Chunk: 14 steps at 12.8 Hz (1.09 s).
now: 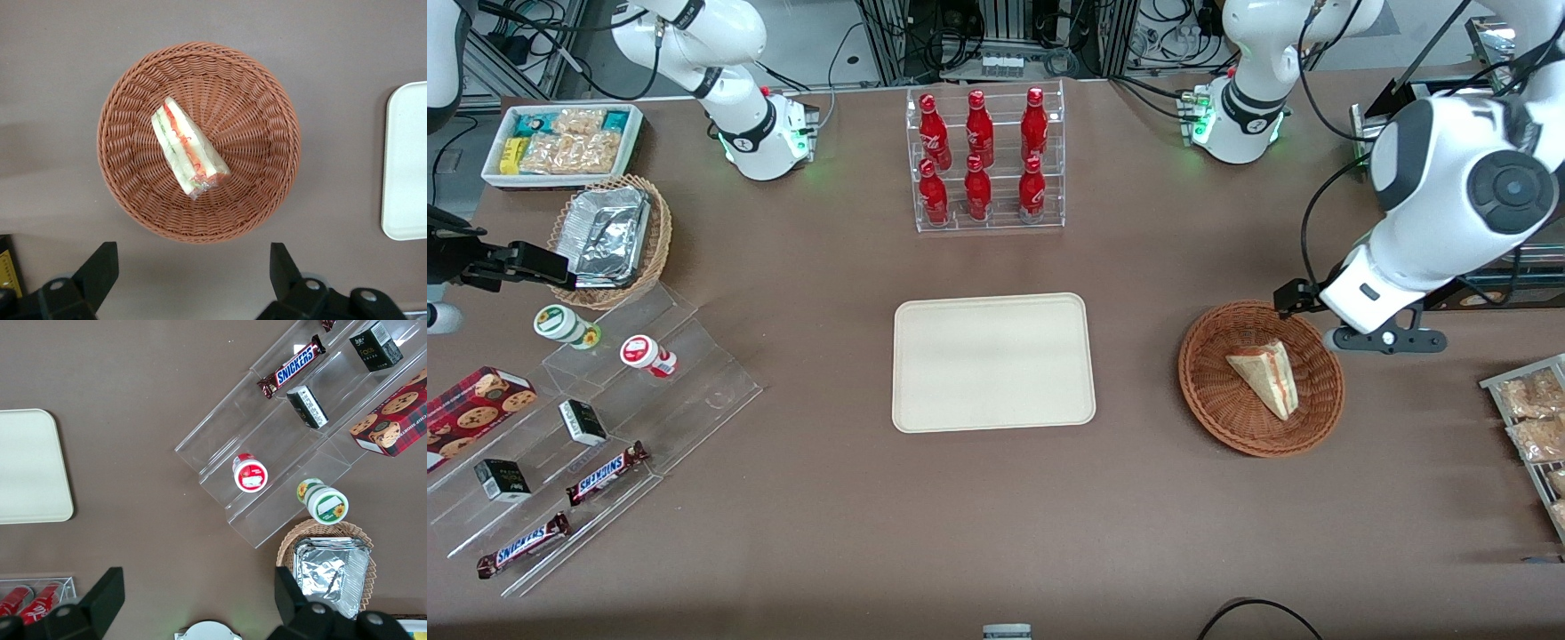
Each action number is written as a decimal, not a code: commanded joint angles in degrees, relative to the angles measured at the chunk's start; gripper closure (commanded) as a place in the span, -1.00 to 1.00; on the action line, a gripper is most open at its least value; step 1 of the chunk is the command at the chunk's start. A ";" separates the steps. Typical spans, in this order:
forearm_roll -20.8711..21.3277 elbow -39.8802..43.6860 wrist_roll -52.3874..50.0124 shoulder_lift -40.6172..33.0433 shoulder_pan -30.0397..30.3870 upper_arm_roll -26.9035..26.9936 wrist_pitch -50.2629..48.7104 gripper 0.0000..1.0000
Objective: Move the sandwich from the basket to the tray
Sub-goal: 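Move the left gripper down over the wrapped sandwich in the wicker basket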
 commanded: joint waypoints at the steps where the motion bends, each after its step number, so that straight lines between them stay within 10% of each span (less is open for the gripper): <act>1: 0.12 -4.97 0.76 -1.02 0.64 -0.34 5.73 -1.00; 14: -0.57 -14.92 -19.44 -1.02 2.75 -0.34 21.21 -1.00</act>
